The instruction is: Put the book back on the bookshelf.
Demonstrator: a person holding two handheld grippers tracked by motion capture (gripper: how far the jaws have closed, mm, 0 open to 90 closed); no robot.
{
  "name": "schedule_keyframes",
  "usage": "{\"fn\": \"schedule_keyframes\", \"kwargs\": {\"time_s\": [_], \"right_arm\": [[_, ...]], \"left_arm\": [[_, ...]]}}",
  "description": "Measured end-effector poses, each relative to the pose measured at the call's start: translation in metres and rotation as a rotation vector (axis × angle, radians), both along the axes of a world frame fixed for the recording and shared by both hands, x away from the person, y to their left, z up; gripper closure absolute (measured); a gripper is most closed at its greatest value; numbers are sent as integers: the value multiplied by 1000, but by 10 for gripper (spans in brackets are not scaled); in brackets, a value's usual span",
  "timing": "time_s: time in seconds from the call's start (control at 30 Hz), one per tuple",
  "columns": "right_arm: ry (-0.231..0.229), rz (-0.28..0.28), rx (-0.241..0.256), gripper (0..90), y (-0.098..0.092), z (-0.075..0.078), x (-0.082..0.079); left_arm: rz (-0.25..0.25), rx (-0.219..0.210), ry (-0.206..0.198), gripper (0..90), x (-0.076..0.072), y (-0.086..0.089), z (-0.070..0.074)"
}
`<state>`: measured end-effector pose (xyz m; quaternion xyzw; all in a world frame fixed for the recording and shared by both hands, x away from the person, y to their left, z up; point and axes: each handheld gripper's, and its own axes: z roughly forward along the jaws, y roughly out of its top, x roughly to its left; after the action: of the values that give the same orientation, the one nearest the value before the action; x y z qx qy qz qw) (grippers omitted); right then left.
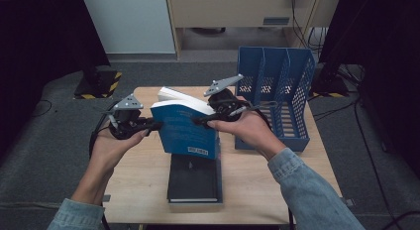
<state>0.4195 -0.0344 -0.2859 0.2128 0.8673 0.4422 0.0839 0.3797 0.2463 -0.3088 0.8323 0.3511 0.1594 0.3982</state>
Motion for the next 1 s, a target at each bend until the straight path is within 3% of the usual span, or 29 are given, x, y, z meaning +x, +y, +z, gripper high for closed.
{"fn": "schedule_keyframes", "kwargs": {"time_s": [0.07,0.17,0.27,0.5,1.0], "right_arm": [[-12,10,-38,510,4,3,0],[-3,32,-41,504,4,3,3],[14,46,-40,492,5,5,7],[4,58,-83,525,12,8,9],[34,66,-74,544,14,3,13]], "left_arm": [[-5,-21,-3,757,-3,3,-2],[-9,-55,0,760,-4,6,-5],[-8,-52,-4,761,-4,6,-5],[-3,-54,-11,760,-6,6,-6],[6,-67,-17,754,-6,6,-7]]}}
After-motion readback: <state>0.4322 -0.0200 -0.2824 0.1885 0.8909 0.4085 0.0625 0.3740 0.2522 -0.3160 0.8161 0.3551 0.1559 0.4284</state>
